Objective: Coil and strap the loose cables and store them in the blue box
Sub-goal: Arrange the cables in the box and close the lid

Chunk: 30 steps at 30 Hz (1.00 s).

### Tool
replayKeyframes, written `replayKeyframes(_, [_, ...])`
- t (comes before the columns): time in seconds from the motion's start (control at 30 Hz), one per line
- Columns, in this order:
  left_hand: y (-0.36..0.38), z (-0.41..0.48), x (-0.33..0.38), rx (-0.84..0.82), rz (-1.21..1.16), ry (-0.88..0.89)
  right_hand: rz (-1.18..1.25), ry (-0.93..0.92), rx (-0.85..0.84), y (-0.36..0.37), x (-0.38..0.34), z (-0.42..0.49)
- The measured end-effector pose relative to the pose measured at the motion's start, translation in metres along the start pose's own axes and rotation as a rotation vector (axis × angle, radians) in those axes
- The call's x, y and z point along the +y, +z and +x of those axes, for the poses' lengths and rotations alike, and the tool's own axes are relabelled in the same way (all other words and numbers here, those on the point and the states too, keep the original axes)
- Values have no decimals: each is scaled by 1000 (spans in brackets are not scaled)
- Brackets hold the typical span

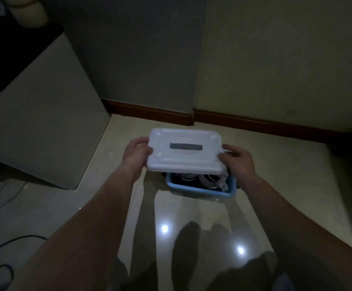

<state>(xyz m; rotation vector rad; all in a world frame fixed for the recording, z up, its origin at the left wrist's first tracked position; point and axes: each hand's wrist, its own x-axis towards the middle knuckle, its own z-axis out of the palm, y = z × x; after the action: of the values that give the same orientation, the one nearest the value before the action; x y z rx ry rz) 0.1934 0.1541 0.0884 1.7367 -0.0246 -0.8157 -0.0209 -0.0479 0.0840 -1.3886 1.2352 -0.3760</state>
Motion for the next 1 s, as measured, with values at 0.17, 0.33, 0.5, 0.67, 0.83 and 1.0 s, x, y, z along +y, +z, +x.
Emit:
replayKeyframes(0.17, [41, 11, -30, -28, 336, 105, -356, -12, 38, -18, 39, 7])
replayKeyframes(0.33, [58, 18, -64, 24, 538, 162, -433, -59, 115, -19, 58, 3])
replayKeyframes(0.5, [60, 15, -80, 25, 575, 212, -485, -114, 152, -29, 66, -4])
replayKeyframes(0.67, [67, 18, -77, 31, 723, 275, -510, -26, 130, -28, 66, -1])
replayKeyframes(0.83, [72, 20, -72, 102, 870, 298, -546, 14, 108, -28, 65, -1])
replayKeyframes(1.0, [78, 22, -67, 151, 910, 251, -571, 110, 49, -28, 66, 5])
